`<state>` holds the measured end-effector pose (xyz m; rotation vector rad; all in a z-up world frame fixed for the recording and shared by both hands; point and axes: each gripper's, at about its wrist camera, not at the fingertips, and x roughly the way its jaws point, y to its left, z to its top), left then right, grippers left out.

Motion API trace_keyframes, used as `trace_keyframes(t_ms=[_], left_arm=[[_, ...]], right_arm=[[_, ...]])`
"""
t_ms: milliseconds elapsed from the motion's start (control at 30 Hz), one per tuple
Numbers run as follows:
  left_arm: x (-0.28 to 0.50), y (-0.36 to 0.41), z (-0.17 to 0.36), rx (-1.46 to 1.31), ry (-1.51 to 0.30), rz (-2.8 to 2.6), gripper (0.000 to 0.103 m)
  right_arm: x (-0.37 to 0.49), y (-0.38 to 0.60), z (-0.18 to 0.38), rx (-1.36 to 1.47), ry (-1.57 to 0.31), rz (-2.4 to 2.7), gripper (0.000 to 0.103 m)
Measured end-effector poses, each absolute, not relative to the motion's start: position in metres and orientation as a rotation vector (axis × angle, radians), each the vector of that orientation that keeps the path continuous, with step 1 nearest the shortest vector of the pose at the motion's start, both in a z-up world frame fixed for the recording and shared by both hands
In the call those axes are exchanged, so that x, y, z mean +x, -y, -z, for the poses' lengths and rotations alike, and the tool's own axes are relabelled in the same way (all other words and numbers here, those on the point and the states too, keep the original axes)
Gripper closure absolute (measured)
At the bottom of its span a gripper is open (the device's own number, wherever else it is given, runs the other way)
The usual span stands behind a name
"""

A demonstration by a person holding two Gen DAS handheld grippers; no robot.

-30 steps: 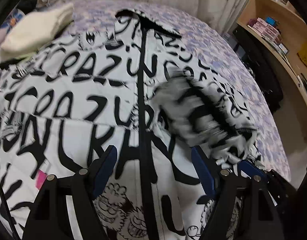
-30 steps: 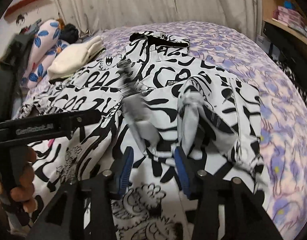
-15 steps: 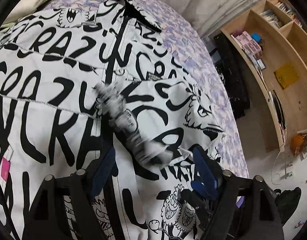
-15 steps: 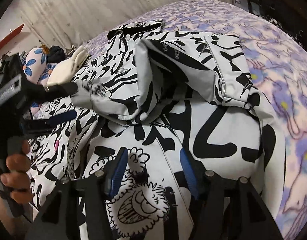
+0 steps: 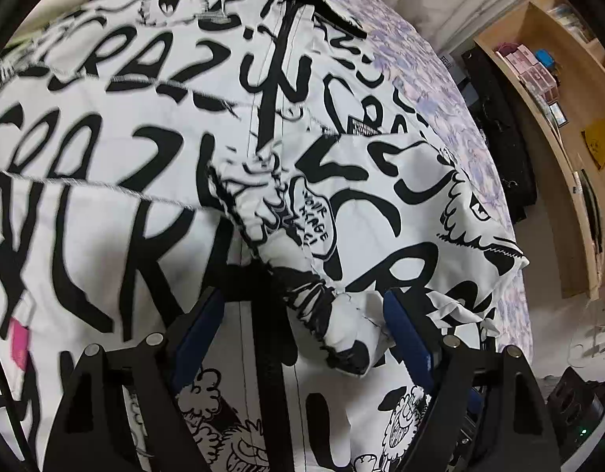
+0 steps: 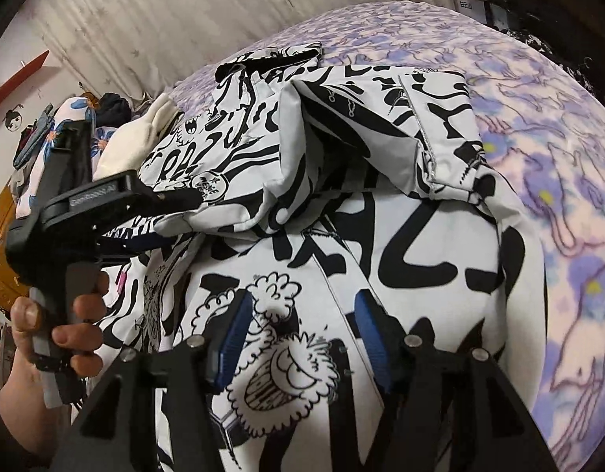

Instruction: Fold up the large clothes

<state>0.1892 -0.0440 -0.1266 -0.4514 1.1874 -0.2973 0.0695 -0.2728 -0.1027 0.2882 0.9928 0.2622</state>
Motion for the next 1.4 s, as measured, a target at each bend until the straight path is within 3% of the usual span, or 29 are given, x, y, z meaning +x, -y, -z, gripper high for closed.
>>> trace_keyframes(t_ms=[33, 67, 100, 167, 267, 500, 600, 700, 800, 867, 933, 1000, 1067, 1100, 1333, 1400], left_arm=[[0.19, 0.045, 0.128, -0.457, -1.185, 0.307, 0.037], [0.191, 0.046, 0.128, -0.456, -1.182, 0.319, 0.066], [0.192, 0.049, 0.128, -0.45, -1.19, 0.333, 0.079], [0.196, 0.057, 0.122, -0.411, -1.182, 0.328, 0.089], [0.199, 0.077, 0.094, -0.258, -1.106, 0.329, 0.091], [0.222, 0.089, -0.014, 0.055, -0.79, 0.267, 0.091], [0.237, 0.077, -0.036, 0.131, -0.697, 0.219, 0.091], [0.259, 0.059, -0.02, 0.161, -0.73, 0.166, 0.09], [0.285, 0.037, 0.031, 0.193, -0.84, 0.091, 0.087], [0.298, 0.021, 0.071, 0.166, -0.945, 0.056, 0.076], [0.306, 0.005, 0.105, 0.153, -1.058, 0.014, 0.075], [0.31, -0.01, 0.122, 0.095, -1.105, 0.018, 0.067], [0.31, -0.02, 0.117, 0.035, -1.076, 0.015, 0.038], [0.312, -0.024, 0.115, 0.006, -1.069, 0.023, 0.034], [0.336, -0.016, 0.133, -0.061, -1.147, 0.137, 0.033], [0.337, -0.01, 0.133, -0.036, -1.123, 0.129, 0.041]], right_arm=[[0.069, 0.272, 0.103, 0.285, -0.995, -0.26, 0.049], [0.069, 0.272, 0.104, 0.284, -0.998, -0.257, 0.049], [0.069, 0.271, 0.104, 0.285, -1.0, -0.255, 0.049], [0.07, 0.272, 0.102, 0.292, -0.999, -0.252, 0.049], [0.071, 0.274, 0.099, 0.305, -0.994, -0.247, 0.049], [0.073, 0.291, 0.087, 0.323, -0.966, -0.198, 0.049], [0.075, 0.299, 0.082, 0.313, -0.95, -0.176, 0.049], [0.08, 0.303, 0.08, 0.291, -0.946, -0.16, 0.049], [0.085, 0.307, 0.077, 0.27, -0.947, -0.131, 0.048], [0.09, 0.311, 0.073, 0.259, -0.937, -0.115, 0.039], [0.096, 0.315, 0.067, 0.244, -0.92, -0.106, 0.033], [0.103, 0.322, 0.06, 0.231, -0.91, -0.099, 0.032], [0.119, 0.337, 0.055, 0.237, -0.91, -0.08, 0.032], [0.127, 0.343, 0.053, 0.242, -0.914, -0.067, 0.032], [0.231, 0.399, 0.082, 0.373, -1.007, 0.03, 0.032], [0.258, 0.407, 0.096, 0.385, -1.045, 0.068, 0.032]])
